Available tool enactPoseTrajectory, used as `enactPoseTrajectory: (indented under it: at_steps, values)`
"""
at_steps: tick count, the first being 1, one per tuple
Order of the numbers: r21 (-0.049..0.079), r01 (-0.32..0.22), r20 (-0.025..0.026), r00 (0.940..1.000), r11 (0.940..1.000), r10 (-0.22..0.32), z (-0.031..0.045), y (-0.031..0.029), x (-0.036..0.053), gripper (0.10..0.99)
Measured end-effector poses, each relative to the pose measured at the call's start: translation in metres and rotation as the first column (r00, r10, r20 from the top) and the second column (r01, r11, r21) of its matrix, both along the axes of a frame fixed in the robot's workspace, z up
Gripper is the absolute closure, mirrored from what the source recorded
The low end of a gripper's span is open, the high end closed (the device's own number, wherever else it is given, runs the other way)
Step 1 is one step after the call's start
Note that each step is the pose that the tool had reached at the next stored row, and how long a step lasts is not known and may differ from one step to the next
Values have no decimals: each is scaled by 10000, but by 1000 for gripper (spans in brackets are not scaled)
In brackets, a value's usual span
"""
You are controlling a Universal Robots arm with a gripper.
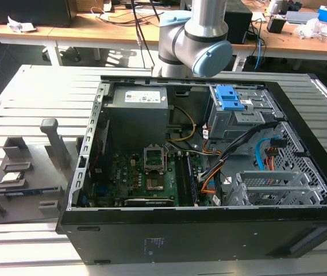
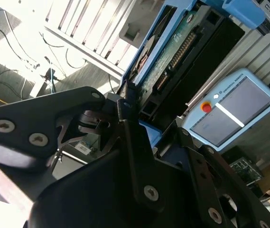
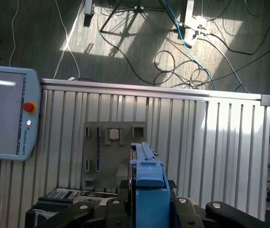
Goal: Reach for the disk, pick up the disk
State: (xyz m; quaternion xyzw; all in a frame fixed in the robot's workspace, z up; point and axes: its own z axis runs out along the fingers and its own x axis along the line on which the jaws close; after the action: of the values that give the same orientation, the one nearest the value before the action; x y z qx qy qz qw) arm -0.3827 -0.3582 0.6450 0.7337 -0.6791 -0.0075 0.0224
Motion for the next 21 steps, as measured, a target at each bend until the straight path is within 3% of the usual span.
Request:
enactPoseTrajectory:
  at_steps: [3,8,12,14,21]
  values:
    - [2,0,1,10000,10000,0,-2,0,0,718]
    - [114,1,-3,10000,9999,-1,-61,0,40,718]
    - [116,1,-13,10000,9999,-1,-166,0,97,718]
    - [117,1,-13,10000,9999,-1,-273,0,108,718]
    - [116,1,-15,10000,9999,-1,-418,0,110,718]
